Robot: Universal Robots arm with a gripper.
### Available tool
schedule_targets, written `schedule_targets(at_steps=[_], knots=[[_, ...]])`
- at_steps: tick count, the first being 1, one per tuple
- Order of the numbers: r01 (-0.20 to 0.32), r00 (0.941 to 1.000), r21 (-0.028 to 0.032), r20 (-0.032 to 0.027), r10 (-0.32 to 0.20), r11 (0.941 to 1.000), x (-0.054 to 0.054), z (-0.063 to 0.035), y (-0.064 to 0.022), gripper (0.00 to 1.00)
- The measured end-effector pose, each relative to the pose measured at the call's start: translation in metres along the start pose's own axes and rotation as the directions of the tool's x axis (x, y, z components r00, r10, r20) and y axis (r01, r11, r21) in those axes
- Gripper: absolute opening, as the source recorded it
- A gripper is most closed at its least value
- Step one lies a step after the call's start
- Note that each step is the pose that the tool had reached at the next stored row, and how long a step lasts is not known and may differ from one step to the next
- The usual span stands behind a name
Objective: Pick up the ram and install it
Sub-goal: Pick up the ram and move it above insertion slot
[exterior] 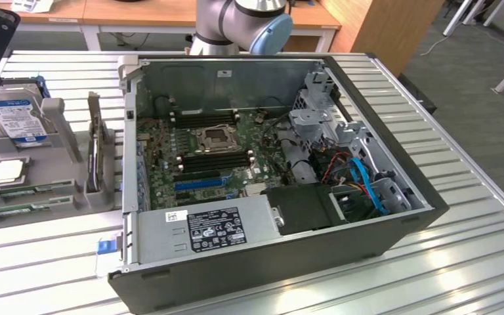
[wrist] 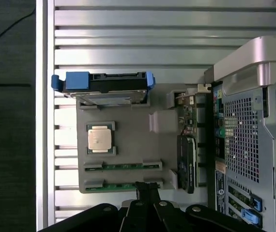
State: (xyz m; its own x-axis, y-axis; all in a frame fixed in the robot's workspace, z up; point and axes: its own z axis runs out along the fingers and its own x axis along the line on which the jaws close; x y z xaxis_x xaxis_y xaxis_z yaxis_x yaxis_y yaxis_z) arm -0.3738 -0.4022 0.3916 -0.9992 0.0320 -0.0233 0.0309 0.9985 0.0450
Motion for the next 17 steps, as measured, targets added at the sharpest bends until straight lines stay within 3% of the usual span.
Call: schedule_targets(at_steps=[9,17], knots=[[0.082,0.9966,-0.0021,-0.0037,-0.082,0.9966,0.0000,0.0000,0.0000,0.10],[0.156,0.9877,-0.0042,-0.0069,-0.156,0.9877,0.0000,0.0000,0.0000,0.10]])
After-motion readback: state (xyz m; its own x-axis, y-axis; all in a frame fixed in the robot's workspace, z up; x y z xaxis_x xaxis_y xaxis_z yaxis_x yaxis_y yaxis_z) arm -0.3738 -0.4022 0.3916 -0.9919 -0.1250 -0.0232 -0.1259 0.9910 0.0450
